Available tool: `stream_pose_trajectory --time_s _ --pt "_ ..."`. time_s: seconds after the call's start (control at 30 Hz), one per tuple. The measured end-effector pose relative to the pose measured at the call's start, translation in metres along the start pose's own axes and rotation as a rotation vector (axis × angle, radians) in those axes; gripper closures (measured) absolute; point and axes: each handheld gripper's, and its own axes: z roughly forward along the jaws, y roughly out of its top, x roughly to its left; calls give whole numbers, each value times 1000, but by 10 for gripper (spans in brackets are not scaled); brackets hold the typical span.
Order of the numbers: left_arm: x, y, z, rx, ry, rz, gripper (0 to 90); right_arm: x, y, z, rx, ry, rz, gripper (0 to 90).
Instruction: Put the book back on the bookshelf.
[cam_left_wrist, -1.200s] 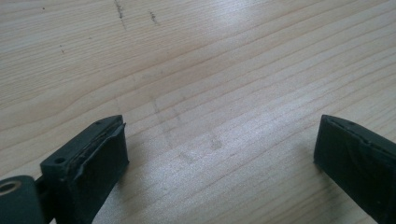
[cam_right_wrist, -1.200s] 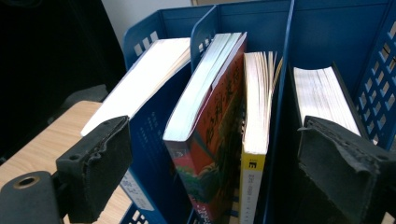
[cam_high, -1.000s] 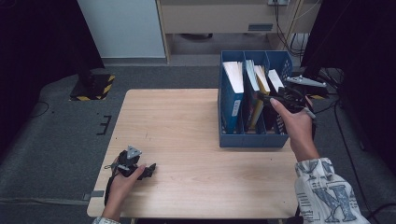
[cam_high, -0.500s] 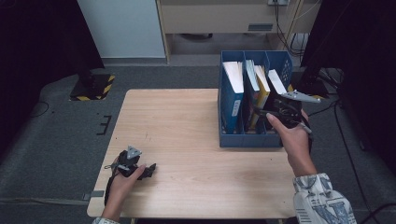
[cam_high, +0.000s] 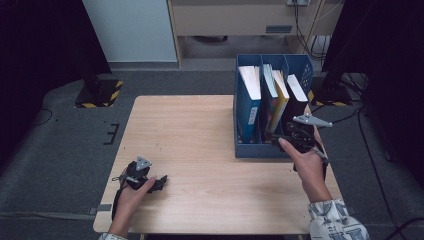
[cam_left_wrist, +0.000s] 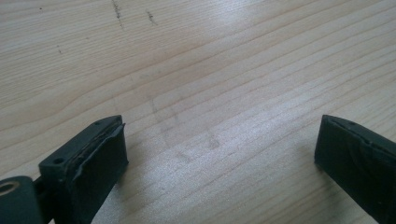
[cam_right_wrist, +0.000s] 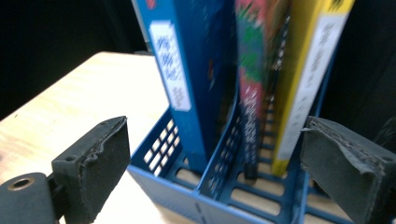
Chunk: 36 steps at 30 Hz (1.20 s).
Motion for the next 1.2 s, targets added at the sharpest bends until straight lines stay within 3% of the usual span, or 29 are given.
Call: stream_pose_trajectory --time_s 0.53,0.93,1.2 --pt "0 0 0 -1 -1 0 14 29 -48 4 62 29 -79 83" --pt "0 0 0 2 -3 5 12 36 -90 7 122 49 -80 73" --pt "-1 0 0 3 -5 8 12 45 -102 9 189 69 -106 61"
